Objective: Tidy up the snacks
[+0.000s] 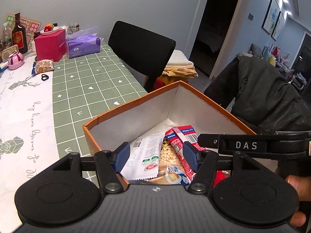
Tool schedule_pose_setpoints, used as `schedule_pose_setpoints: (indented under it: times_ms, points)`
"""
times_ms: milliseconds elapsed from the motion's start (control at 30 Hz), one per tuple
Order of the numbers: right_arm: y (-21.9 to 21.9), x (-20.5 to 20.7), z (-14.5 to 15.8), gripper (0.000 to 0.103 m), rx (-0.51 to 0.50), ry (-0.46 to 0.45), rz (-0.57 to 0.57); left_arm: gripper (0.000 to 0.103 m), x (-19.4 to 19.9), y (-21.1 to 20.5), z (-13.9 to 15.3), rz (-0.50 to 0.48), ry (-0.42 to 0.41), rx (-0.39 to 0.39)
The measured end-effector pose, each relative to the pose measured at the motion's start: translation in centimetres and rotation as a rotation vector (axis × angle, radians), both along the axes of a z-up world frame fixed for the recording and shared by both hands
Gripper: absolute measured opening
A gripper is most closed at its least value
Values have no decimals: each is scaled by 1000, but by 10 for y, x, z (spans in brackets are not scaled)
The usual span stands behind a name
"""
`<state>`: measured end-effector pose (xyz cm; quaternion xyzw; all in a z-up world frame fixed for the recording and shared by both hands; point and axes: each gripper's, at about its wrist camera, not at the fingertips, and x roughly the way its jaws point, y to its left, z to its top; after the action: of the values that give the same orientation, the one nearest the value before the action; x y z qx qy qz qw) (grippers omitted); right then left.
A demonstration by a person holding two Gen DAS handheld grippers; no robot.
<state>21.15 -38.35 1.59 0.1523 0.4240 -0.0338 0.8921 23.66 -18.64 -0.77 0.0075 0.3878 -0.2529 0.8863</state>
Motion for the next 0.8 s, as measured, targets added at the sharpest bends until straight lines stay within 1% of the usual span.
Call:
schedule_pose_setpoints:
  times_ms: [67, 133, 167, 200, 233, 267, 400, 533, 667, 800]
  points:
    - [5, -6, 8, 49, -37, -12, -5, 76, -4, 2, 5, 7, 0, 6]
    - [10, -11, 16, 49, -59, -26, -4, 77, -9, 5, 11, 24, 5, 8]
    - [13, -14, 22, 50, -63, -37, -4, 79, -12, 6, 14, 27, 9, 11]
    - [15, -17, 26, 55, -59, -48, 3, 86, -15, 6, 17, 22, 10, 15]
    - [18, -20, 31, 63, -57, -61, 12, 87, -20, 6, 20, 11, 2, 18]
    - [22, -25, 37, 65, -64, -79, 18, 87, -25, 5, 24, 0, -12, 24]
    - [45, -45, 58, 65, -145, -122, 42, 87, -52, -4, 42, -39, -82, 44]
    - [53, -68, 80, 64, -141, -196, 40, 87, -79, -12, 55, -51, -135, 54]
    - [58, -100, 101, 66, -161, -273, 38, 87, -99, -7, 63, -41, -137, 27]
    - [59, -133, 108, 70, -164, -322, 30, 88, -117, 1, 64, -16, -138, 30]
